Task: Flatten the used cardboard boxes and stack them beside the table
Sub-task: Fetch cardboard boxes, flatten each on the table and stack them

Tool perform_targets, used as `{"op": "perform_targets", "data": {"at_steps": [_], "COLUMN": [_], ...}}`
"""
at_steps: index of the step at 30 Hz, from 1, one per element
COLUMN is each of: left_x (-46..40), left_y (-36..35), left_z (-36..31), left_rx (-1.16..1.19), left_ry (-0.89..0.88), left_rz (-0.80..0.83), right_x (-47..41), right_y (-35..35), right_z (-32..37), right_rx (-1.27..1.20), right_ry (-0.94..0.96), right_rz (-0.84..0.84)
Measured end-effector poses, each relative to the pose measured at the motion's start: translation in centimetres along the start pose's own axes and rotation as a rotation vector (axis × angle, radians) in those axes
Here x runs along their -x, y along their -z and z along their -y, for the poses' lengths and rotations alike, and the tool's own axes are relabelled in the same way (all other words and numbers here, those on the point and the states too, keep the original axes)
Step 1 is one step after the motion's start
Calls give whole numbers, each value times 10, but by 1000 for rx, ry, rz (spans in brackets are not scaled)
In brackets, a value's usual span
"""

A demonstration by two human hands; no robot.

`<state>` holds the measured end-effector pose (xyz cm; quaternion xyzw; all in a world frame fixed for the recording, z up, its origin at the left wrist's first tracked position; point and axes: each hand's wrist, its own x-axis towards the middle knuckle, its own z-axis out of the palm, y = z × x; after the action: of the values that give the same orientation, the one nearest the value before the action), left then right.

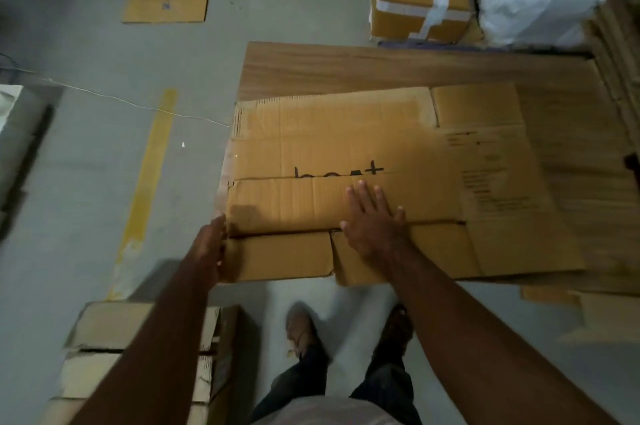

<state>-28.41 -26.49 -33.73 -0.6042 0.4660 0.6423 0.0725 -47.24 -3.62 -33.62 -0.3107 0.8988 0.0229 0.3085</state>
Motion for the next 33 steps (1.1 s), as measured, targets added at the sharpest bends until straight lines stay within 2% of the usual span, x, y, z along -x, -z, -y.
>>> {"op": "perform_targets", "data": {"at_steps": [2, 4, 7, 11, 13, 17, 18, 21, 23, 25, 29, 31, 33], "left_x": [-5, -9, -4, -3, -4, -7, -7, -8, -5, 6, 38, 60, 86], "left_y": [2, 6, 7, 16, 20, 12, 10, 8, 6, 0, -36, -67, -101], "left_z": [-2, -6, -16, -26, -28, -32, -33, -35, -38, -42, -37, -26, -11], "left_rx": [-18, -24, 67, 112, 36, -71, -85, -139, -122, -79, 151, 296, 446], "left_ry": [-25, -28, 24, 15, -41, -82, -96, -143, -173, -214, -262, -254, -198], "left_rz": [22, 40, 58, 148, 220, 201, 211, 219, 206, 212, 189, 171, 219], "right_x": [-2, -3, 5, 45, 66, 86, 88, 83, 75, 70, 71, 75, 81], "right_y": [15, 33, 64, 72, 45, -31, -47, -67, -58, -37, 12, 35, 54], "right_z": [1, 3, 10, 17, 16, 8, 6, 1, -9, -23, -52, -57, -56], "right_rx": [-11, -28, 26, 97, 50, 79, 94, 114, 91, 63, -56, -167, -231], "right_ry": [-14, -45, -72, -88, -50, -33, -41, -33, -13, -7, -181, -266, -237], "right_rz": [-46, -175, -296, -129, -92, 35, 24, -146, -129, -98, -207, -253, -304]}}
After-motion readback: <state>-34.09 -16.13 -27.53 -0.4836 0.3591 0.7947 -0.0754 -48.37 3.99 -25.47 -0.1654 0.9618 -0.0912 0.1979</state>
